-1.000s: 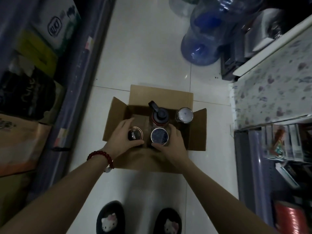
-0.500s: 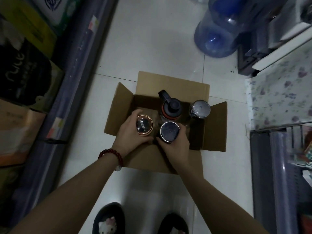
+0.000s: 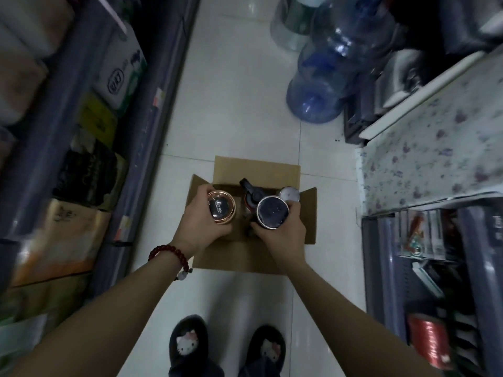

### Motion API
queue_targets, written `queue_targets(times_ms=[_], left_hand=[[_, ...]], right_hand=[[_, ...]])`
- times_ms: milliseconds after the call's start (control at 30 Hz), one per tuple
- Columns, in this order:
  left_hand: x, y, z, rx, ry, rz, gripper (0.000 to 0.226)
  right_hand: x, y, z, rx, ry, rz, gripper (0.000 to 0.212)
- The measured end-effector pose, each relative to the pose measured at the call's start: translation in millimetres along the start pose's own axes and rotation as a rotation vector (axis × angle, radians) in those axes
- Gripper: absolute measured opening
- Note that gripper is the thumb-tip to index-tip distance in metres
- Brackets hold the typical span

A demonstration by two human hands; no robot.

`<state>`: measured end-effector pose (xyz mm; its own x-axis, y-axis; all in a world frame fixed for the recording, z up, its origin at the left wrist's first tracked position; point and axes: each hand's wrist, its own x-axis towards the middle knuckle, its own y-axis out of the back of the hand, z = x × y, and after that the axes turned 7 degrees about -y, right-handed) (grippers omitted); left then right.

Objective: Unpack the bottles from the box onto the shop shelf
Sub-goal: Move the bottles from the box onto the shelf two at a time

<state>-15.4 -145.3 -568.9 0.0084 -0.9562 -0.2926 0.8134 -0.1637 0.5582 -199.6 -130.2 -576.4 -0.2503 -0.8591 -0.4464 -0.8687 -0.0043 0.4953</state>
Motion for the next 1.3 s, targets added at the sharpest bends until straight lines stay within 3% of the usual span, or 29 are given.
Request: queue_targets(times_ms=[233, 567, 933, 1300], left_hand=[[-29, 93, 161, -0.007, -0.064, -0.049, 0.08], [-79, 176, 376, -0.018, -0.293, 0.094, 0.074], [-114, 217, 559, -0.124, -0.479, 0.148, 0.07], [-125, 230, 703, -0.36, -0.746, -0.004, 0.058]], right_hand=[[-54, 104, -133, 0.01, 0.056, 0.039, 0.065], [-126, 256, -287, 0.118, 0.209, 0.161, 0.063], [-164, 390, -391, 0.302, 0.391, 0.287, 0.074], [-221, 529, -456, 0.417, 0.576, 0.487, 0.055]])
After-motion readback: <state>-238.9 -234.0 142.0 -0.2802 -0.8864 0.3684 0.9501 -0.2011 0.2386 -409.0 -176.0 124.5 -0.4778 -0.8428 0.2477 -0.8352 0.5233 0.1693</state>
